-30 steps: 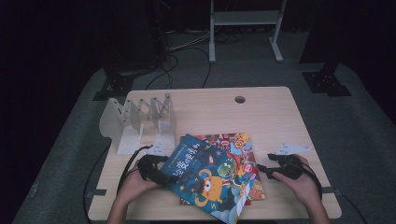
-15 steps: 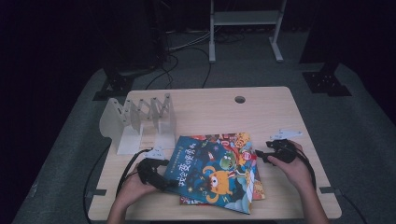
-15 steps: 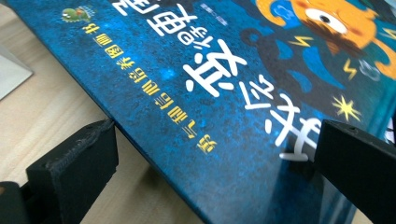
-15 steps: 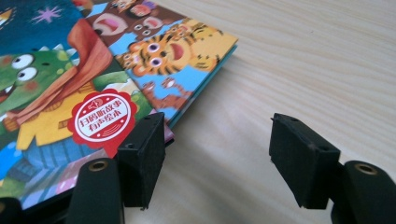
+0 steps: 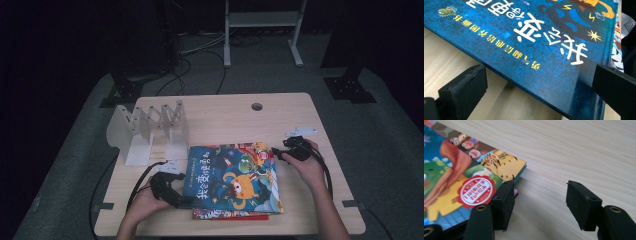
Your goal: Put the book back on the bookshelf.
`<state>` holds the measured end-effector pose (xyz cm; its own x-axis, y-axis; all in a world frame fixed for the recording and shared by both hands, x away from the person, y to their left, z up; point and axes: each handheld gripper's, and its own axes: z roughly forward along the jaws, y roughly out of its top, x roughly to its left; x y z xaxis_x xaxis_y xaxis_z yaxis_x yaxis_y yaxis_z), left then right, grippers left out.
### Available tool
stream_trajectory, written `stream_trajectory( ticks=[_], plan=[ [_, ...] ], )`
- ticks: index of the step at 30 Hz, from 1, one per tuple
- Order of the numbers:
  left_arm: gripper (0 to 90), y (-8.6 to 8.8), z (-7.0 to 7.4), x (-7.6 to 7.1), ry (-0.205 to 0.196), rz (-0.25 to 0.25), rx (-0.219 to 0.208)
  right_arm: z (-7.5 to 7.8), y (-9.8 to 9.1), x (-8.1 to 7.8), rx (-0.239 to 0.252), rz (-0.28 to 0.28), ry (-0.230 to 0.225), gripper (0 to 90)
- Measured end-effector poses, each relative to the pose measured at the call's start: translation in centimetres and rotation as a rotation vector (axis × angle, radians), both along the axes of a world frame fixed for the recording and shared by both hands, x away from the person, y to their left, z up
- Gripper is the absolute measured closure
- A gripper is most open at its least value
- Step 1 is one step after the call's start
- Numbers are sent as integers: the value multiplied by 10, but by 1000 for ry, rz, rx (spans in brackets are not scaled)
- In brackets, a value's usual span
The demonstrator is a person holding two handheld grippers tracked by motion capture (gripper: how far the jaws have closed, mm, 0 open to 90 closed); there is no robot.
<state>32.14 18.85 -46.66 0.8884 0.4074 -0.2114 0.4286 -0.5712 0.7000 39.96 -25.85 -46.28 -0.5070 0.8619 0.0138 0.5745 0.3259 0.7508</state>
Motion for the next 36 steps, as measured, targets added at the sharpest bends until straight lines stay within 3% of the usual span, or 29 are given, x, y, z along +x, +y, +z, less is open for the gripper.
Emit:
stream_trajectory(
  ticks=[3, 6, 11, 18, 25, 30, 36],
  plan=[
    [0, 1, -1, 0, -17, 16, -15, 2, 0, -6, 27, -3, -2, 370],
    [0, 2, 0, 1, -31, 39, -40, 2, 3, -22, 57, 14, 1, 366],
    [0, 6, 2, 1, -75, 88, -16, -2, 9, -41, 88, 38, 8, 363],
    [0, 10, 3, 2, -87, 130, 2, -4, 17, -50, 85, 67, 21, 357],
    [0, 15, 2, 3, -88, 153, 6, -8, 22, -53, 150, 110, 61, 354],
    [0, 18, 3, 3, -94, 156, 7, -6, 24, -55, 138, 100, 56, 363],
    [0, 20, 4, 3, -83, 151, -10, -3, 30, -57, 86, 96, 32, 365]
  ],
)
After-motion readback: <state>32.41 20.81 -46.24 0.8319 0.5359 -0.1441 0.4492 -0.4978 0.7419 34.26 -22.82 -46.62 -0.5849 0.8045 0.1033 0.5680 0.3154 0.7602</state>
